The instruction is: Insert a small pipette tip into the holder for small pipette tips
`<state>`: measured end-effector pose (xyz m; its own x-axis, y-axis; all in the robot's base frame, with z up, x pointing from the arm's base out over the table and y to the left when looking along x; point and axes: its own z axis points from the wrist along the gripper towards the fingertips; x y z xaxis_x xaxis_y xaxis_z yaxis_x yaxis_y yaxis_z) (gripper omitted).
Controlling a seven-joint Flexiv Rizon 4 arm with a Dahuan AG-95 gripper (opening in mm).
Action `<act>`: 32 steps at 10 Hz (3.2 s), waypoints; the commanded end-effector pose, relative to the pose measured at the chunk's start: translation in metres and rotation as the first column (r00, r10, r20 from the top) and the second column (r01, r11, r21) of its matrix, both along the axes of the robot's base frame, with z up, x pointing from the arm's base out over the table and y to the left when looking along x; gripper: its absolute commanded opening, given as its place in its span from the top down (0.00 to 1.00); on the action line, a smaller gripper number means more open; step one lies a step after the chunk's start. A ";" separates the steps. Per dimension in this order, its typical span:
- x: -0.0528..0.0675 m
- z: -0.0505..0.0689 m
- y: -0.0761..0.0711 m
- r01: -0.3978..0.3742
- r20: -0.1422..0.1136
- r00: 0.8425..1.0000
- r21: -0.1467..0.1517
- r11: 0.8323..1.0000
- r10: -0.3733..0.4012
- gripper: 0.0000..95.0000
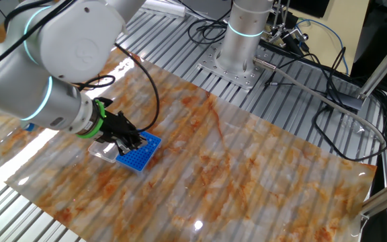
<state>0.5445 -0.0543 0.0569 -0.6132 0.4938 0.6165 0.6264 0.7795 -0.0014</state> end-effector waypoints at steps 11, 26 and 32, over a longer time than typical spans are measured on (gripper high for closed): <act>-0.009 -0.005 -0.004 0.000 -0.002 1.000 0.022 1.000 0.000 1.00; -0.012 -0.005 -0.005 0.038 -0.015 0.999 0.057 0.998 -0.037 1.00; -0.011 -0.007 -0.005 0.039 -0.015 0.999 0.069 0.997 -0.038 1.00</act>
